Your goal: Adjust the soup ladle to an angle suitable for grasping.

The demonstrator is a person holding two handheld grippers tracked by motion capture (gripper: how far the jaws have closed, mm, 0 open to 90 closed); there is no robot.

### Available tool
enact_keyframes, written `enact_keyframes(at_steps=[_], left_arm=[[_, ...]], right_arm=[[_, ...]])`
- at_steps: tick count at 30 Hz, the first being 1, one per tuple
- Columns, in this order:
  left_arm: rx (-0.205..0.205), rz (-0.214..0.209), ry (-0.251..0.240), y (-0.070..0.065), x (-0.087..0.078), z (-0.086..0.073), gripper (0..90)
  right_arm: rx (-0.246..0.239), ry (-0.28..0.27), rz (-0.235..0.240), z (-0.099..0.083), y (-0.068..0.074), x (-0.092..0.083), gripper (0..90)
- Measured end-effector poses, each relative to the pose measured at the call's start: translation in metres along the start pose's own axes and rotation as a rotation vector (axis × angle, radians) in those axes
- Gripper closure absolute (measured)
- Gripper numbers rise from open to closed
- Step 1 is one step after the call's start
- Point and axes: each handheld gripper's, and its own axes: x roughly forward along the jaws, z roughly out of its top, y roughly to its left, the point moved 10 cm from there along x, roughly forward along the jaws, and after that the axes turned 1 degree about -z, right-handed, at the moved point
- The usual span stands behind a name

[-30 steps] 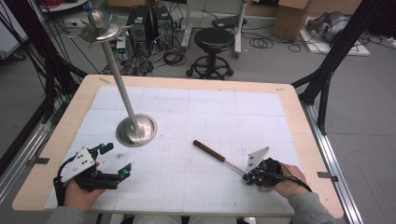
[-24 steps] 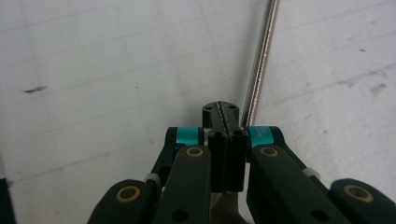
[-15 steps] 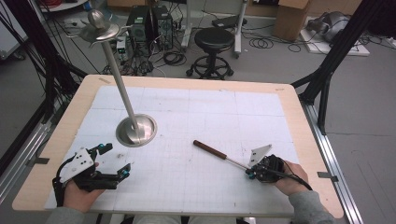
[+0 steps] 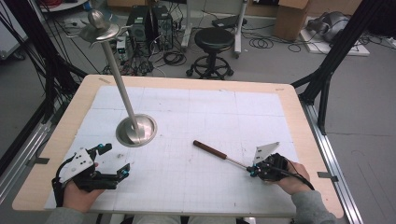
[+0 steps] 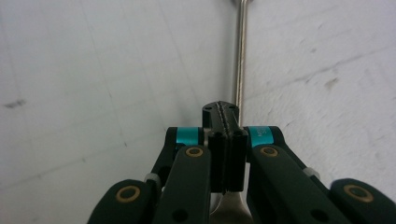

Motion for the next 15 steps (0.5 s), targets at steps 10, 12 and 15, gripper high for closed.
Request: enact_keyframes(at_steps=[10,12,15], left_arm=[[0.001,0.001,0.001,0.000,0.001,0.000,2.0],[0.001,0.000,0.003,0.000,0.001,0.000,2.0],[-0.005,0.000,0.003,0.000,0.003,-0.001,2.0]], right_arm=[[0.032,-0.114,-0.025,0.020,0.002,-0.013,65.9],[0.034,-0.124,-0.022,0.022,0.003,-0.015,58.1],[0.063,-0.120,-0.035,0.024,0.000,-0.016,37.5]])
